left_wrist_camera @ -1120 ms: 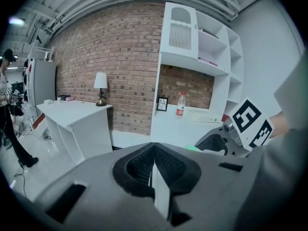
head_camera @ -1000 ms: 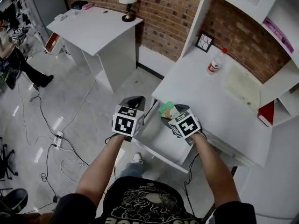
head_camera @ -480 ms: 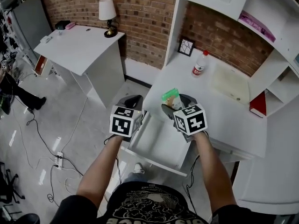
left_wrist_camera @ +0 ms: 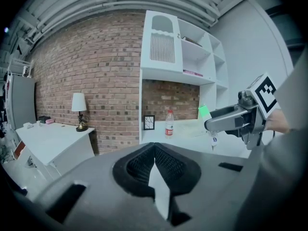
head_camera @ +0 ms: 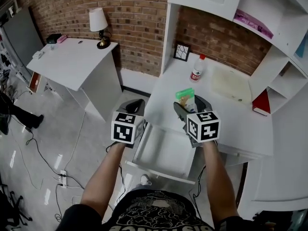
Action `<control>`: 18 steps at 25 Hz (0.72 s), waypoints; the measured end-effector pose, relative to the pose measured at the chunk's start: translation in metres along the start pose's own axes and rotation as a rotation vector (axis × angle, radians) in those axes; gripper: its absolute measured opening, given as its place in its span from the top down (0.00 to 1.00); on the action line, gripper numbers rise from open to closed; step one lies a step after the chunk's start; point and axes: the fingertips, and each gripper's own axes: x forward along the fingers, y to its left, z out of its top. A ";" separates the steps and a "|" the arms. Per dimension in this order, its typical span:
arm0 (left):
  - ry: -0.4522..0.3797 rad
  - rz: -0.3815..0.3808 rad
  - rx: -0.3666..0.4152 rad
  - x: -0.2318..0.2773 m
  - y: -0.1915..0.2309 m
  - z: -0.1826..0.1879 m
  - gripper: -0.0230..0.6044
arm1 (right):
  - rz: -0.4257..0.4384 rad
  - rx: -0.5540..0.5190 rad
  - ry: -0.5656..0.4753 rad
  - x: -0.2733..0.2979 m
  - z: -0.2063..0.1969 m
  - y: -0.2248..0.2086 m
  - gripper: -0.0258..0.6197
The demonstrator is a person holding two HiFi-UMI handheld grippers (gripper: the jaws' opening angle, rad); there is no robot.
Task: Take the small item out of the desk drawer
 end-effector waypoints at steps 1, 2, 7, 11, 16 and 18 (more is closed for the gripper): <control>-0.005 -0.002 0.004 0.000 0.001 0.001 0.96 | -0.017 0.009 -0.010 -0.001 0.001 -0.003 0.42; -0.008 -0.004 0.007 0.001 0.002 0.003 0.96 | -0.035 0.019 -0.021 -0.002 0.003 -0.007 0.42; -0.014 -0.018 0.021 0.004 0.010 0.006 0.96 | -0.109 0.038 -0.062 -0.003 0.011 -0.016 0.42; -0.016 -0.025 0.023 0.010 0.016 0.008 0.96 | -0.143 0.024 -0.075 0.000 0.015 -0.020 0.42; -0.023 -0.036 0.032 0.014 0.019 0.010 0.96 | -0.174 0.015 -0.080 0.001 0.018 -0.022 0.42; -0.025 -0.037 0.034 0.015 0.020 0.011 0.96 | -0.180 0.016 -0.082 0.001 0.020 -0.023 0.42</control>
